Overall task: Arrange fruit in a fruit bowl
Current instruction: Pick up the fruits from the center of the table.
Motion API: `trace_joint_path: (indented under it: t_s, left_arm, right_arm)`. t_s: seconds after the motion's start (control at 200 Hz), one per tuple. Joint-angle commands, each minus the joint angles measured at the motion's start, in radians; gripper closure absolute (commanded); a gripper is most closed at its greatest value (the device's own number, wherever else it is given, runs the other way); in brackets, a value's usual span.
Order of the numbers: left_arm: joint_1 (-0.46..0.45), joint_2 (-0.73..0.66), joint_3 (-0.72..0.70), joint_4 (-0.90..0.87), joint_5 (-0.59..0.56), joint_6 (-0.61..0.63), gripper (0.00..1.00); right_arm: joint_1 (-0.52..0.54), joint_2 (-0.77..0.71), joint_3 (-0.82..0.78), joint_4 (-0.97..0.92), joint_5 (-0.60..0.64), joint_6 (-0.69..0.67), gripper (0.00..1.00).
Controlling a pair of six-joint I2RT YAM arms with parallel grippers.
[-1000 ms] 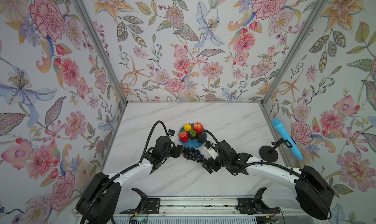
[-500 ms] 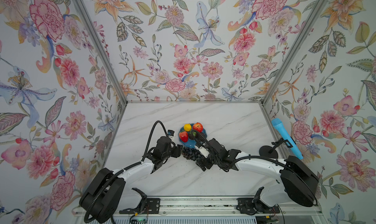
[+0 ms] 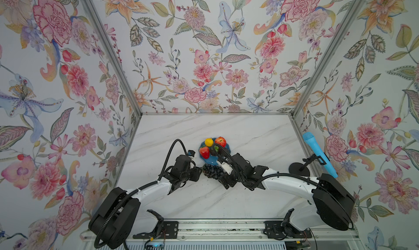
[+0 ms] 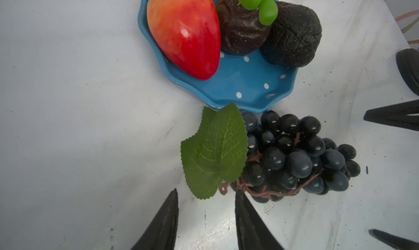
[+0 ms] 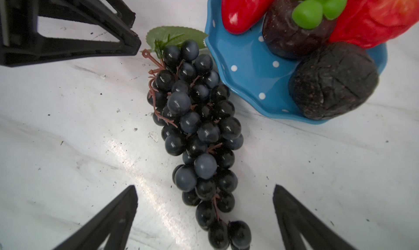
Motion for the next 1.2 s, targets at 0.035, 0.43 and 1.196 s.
trace_joint_path:
  t_s: [0.035,0.43,1.196]
  left_arm:
    - [0.009,0.041,-0.001,0.036,0.080,-0.027,0.61]
    - [0.005,0.077,0.010,0.090,0.101,-0.066,0.70]
    - [0.009,0.128,0.071,0.153,0.048,-0.083,0.79]
  right_arm:
    - [-0.002,-0.027,-0.026,-0.007,0.023,0.005,0.06]
    - [0.000,-0.049,-0.054,0.005,0.034,0.015,0.06]
    - [0.002,-0.071,-0.083,0.006,0.033,0.025,0.05]
